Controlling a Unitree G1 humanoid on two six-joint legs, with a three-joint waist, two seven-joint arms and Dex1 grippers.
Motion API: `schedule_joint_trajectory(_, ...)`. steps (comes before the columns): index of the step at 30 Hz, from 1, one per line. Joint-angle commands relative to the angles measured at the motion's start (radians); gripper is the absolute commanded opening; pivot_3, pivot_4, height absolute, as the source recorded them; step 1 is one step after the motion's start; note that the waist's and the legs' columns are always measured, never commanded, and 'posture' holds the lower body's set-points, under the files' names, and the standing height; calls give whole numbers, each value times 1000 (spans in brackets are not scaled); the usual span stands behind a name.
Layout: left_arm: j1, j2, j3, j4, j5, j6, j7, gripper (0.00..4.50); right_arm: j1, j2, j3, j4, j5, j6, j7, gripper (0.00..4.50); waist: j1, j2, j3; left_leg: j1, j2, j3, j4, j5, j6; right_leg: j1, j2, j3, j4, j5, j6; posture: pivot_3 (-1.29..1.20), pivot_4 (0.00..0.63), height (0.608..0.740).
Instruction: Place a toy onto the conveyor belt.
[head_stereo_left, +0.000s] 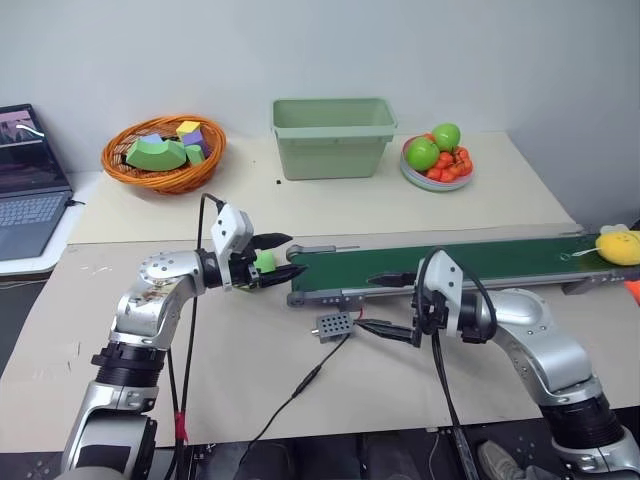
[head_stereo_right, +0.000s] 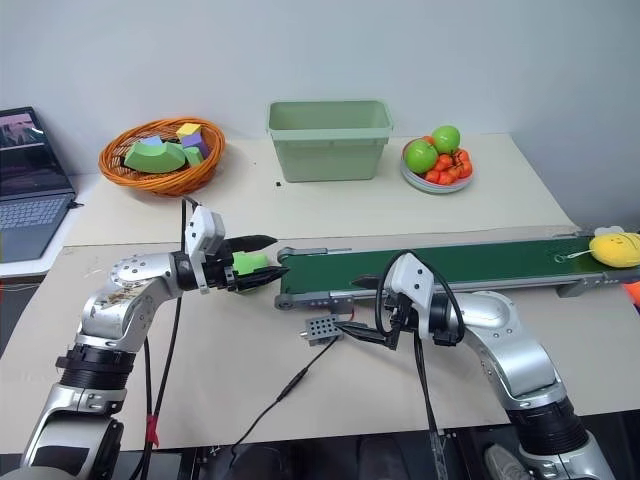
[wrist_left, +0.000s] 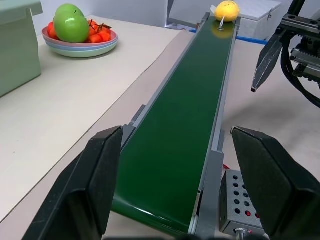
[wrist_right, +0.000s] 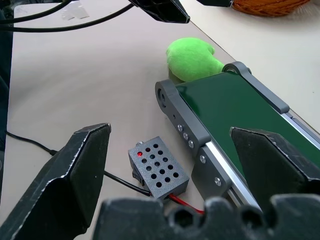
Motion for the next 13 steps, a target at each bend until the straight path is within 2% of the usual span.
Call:
schedule_joint_trajectory(1,-13,8,5,-29,-13,-4,-7,3661,0,1,-18,-26,1,-25,-4,4500,0,0,0,0,0,0,0,0,0,0,0,0,0,0,0,0,150,728)
schedule_joint_trajectory(13,-8,10,5,-37,-13,-5,-10,3661,-2,1,-15,-22,2,-28,-2,4500,0,0,0,0,0,0,0,0,0,0,0,0,0,0,0,0,150,728)
